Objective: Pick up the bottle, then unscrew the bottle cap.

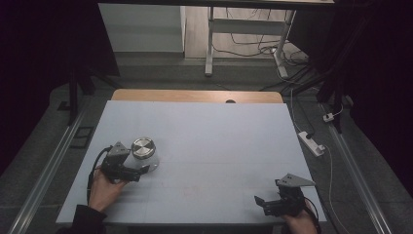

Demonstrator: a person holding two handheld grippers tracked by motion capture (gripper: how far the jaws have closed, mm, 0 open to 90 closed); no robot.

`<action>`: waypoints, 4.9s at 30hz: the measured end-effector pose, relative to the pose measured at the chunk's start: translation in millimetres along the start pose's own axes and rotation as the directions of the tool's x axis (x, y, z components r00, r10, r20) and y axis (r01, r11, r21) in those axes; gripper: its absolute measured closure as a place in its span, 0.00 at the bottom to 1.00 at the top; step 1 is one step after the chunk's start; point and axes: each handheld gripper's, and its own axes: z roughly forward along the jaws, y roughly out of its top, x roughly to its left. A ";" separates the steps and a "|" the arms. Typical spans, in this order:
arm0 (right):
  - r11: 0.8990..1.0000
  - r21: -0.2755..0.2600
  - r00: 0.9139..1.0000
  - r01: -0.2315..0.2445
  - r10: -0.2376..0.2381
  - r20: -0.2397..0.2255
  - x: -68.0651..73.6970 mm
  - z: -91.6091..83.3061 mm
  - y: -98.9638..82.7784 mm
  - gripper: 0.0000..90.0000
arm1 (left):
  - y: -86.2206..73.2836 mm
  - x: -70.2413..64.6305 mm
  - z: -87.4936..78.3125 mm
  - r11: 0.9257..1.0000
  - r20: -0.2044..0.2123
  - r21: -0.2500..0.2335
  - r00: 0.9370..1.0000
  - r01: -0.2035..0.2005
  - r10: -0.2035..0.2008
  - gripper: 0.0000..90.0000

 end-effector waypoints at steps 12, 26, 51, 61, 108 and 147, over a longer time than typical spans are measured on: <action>1.000 0.004 1.000 0.000 0.000 -0.001 -0.1 0.3 0.1 0.00 | 14.2 3.4 18.2 1.000 0.009 -0.001 0.999 -0.031 0.031 0.01; 1.000 0.005 1.000 -0.004 0.004 0.002 0.0 0.4 0.2 0.00 | 15.6 -0.4 20.5 0.998 -0.010 -0.010 0.998 -0.067 0.067 0.16; 1.000 0.003 1.000 0.000 0.000 0.001 -0.1 0.0 0.1 0.00 | 29.5 -6.7 9.3 0.999 -0.002 -0.025 0.999 -0.035 0.035 0.17; 1.000 -0.004 1.000 -0.008 0.008 -0.001 -0.9 -0.6 -0.2 0.00 | 47.8 -22.7 10.7 0.996 0.035 -0.021 0.995 -0.088 0.088 0.17; 1.000 0.000 1.000 -0.002 0.002 -0.013 -0.8 -0.3 -0.2 0.00 | 107.7 -112.3 49.6 0.960 0.270 -0.046 0.921 -0.278 0.280 0.17; 0.987 -0.147 0.989 0.065 -0.084 -0.122 20.7 -0.3 30.1 0.00 | 102.2 -120.0 54.8 0.956 0.298 -0.058 0.909 -0.288 0.292 0.17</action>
